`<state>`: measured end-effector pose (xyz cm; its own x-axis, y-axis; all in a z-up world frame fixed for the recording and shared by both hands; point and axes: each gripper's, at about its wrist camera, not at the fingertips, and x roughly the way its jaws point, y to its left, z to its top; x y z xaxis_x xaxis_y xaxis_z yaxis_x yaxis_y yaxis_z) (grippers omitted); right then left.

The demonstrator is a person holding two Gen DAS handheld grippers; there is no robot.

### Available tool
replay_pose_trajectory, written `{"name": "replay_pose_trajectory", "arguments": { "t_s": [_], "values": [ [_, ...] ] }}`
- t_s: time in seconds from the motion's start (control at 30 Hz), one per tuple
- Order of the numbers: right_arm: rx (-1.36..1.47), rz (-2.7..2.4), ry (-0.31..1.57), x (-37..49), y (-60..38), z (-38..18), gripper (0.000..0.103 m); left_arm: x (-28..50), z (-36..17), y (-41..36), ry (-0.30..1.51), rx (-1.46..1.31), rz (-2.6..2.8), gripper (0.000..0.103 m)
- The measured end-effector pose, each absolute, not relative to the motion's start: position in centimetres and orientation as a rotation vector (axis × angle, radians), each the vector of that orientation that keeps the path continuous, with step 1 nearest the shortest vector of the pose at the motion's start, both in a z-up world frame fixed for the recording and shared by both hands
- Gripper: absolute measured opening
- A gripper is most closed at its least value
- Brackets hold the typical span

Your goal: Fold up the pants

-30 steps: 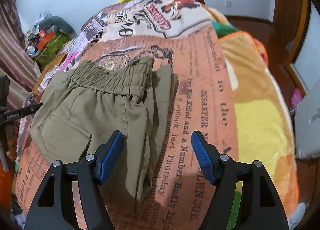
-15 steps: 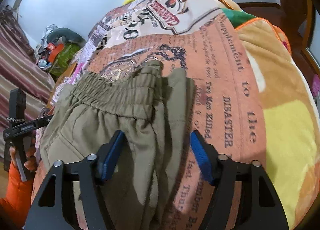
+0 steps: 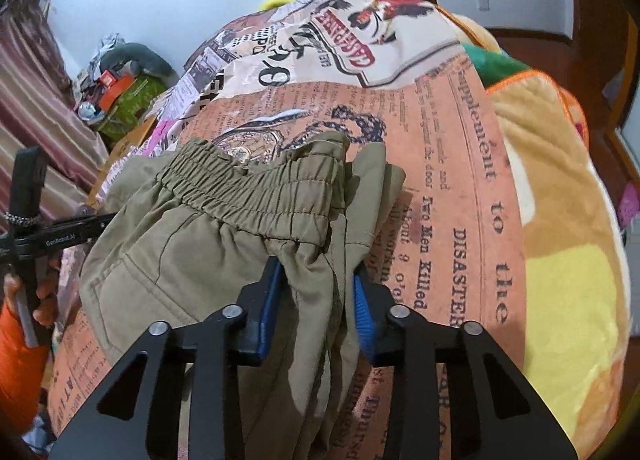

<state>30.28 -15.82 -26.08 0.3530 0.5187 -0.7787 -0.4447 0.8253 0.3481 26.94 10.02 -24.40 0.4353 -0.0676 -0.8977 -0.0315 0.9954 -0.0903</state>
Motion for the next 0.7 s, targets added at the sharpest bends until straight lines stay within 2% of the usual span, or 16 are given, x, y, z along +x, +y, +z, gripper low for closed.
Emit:
{"name": "replay_pose_trajectory", "arguments": {
  "t_s": [0.1,0.27,0.7],
  "values": [
    [0.097,0.63,1.02,30.3,-16.0,-25.2,0.015,26.6,-23.6,10.0,1.096,-0.094,-0.012,0.003],
    [0.077,0.637,0.98,29.9,-15.5,-23.8,0.01,26.0,-21.8,9.9,1.051,-0.093,-0.019,0.003],
    [0.01,0.689,0.867,29.8,-12.7,-19.2,0.009,24.2,-17.1,10.6,0.943,-0.075,0.005,0.003]
  ]
}}
